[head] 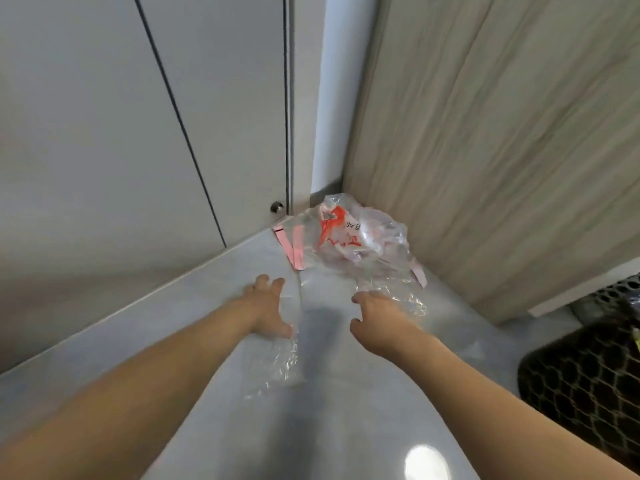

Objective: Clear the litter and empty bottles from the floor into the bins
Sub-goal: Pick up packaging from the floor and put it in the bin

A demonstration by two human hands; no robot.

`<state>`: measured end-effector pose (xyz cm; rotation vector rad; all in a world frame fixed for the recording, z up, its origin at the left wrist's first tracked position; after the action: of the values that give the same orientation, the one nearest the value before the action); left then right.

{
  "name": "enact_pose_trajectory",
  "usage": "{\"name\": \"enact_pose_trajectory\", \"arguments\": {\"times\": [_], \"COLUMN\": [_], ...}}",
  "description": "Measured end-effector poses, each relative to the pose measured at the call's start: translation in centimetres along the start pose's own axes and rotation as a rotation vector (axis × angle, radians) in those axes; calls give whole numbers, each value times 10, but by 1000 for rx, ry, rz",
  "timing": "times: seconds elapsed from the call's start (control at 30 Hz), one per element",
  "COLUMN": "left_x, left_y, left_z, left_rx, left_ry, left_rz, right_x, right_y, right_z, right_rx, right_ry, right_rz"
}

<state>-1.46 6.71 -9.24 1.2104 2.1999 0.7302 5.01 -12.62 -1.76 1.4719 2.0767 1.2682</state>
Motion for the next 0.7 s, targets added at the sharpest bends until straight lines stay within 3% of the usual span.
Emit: {"name": "enact_pose_trajectory", "arguments": {"times": [0.2,0.33,0.53,0.7], "left_x": [51,54,56,58], "left_y": [-89,-84,-81,-78], "left_z": [17,31,45,51], "left_rx": [146,207,154,148], "left_ry": [86,78,18,26], "left_rz": [105,43,-54,-51], "right_x": [7,18,25,27], "right_y": [-46,-49,-62,-57], "right_z": [43,75,120,123], "right_rx": [80,15,38,-68], "right_ry": [7,50,10,35], "right_rz": [-182,-318,-536,-544]}}
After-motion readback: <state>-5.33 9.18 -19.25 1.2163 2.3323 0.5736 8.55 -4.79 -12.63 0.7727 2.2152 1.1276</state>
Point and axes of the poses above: each hand's wrist, its own z-axis towards the middle knuckle, its own y-axis out of the back of the hand, x = y × z, the point moved 9 cm from there along z, towards the middle knuckle, and after that the axes turned 7 degrees about x, right-handed, at the moved point
